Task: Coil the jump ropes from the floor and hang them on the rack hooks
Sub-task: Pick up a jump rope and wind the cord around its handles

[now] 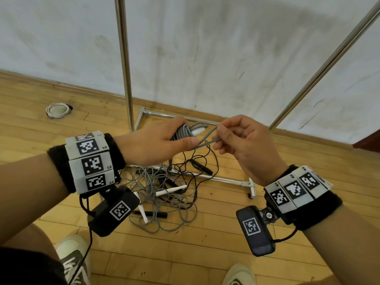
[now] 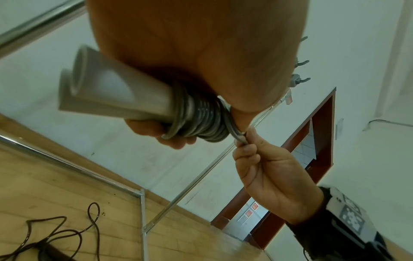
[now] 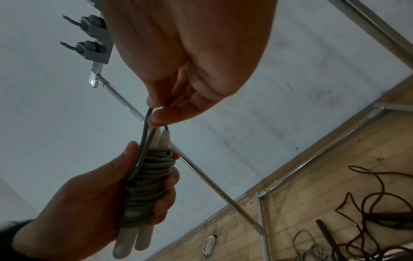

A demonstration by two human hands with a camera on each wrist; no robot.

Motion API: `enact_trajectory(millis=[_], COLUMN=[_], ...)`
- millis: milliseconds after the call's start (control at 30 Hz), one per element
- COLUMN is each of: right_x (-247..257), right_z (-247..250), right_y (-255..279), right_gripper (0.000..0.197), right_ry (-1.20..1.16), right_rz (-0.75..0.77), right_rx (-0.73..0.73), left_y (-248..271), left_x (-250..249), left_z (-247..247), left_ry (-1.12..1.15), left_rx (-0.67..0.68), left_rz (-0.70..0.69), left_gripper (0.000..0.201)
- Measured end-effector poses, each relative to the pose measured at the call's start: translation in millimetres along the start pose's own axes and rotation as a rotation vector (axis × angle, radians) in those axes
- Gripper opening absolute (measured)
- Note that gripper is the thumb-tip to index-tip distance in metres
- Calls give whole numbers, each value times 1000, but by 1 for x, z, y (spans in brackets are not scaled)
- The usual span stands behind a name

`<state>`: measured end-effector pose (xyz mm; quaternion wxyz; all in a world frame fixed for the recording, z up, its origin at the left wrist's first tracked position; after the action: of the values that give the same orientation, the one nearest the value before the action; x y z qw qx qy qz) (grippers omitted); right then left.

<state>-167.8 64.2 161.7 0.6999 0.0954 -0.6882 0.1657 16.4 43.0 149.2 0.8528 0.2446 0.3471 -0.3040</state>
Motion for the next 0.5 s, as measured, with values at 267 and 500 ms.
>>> enact_trajectory(millis=[267,500], right_x=[3,-3], right_z=[-7,-10], right_y=[-2,-5], right_gripper=[13,9], right_ry=[187,235], right_rz=[49,29], right_rx=[-20,-44], left_y=[-5,-2], left_x=[0,-7], left_z=[3,2], left_ry=[1,-240], left_rx=[-98,-157], left_rz=[28,-2], left_gripper=[29,41])
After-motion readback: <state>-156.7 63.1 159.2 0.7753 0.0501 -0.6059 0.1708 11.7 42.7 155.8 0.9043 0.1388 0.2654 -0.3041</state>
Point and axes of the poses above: each hand's wrist, its own y-axis away from the middle knuckle, its own z-axis out of the back of the hand, x = y × z, the point moved 6 cm from there along -y, towards the middle knuckle, and after that the axes turned 15 degrees about x, right-handed, at the moved point
